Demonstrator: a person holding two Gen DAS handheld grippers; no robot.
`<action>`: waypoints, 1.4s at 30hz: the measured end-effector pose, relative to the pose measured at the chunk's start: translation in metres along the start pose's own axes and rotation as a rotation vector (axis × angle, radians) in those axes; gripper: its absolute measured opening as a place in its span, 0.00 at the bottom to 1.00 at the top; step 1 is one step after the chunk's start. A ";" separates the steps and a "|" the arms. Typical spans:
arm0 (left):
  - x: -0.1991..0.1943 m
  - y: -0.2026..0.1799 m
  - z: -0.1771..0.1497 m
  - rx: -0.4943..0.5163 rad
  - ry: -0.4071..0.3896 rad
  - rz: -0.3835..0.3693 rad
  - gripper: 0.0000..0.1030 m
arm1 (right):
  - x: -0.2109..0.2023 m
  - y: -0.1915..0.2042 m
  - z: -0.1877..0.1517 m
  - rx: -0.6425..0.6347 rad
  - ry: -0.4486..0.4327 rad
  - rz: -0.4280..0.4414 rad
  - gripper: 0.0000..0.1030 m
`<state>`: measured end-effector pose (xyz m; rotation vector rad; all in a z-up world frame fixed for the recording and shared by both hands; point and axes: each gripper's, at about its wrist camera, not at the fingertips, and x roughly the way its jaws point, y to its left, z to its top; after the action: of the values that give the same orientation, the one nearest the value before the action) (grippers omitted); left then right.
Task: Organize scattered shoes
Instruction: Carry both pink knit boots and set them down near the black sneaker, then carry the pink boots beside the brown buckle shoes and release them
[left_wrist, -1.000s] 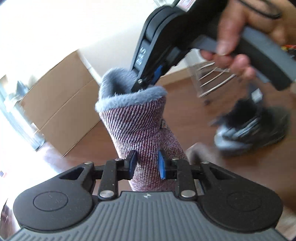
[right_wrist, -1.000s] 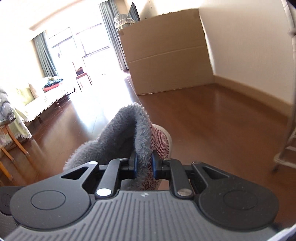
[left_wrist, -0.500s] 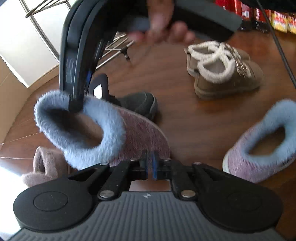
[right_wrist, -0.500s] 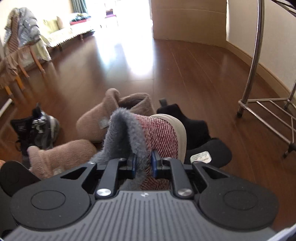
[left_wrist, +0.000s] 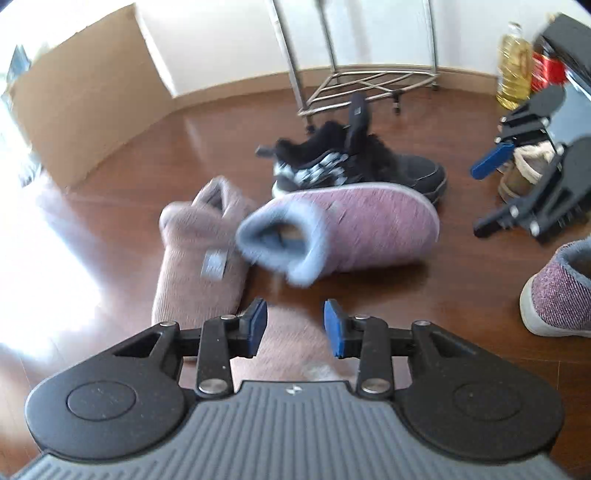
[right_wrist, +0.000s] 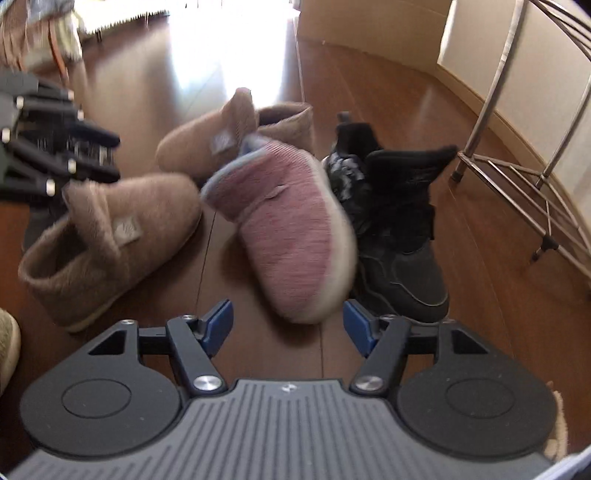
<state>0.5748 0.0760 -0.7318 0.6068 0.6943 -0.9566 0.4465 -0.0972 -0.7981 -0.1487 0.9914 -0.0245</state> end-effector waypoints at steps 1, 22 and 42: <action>-0.001 0.007 -0.002 -0.014 -0.003 -0.019 0.41 | 0.007 0.010 0.010 -0.046 0.024 -0.037 0.79; 0.050 0.053 0.025 0.023 -0.028 -0.219 0.50 | 0.054 0.077 0.030 -0.422 0.198 -0.372 0.89; 0.061 0.017 0.021 -0.041 0.060 -0.043 0.50 | 0.073 0.004 0.051 -0.403 0.099 -0.010 0.38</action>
<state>0.6198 0.0368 -0.7614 0.5883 0.7808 -0.9653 0.5284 -0.0935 -0.8319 -0.5257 1.0856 0.1616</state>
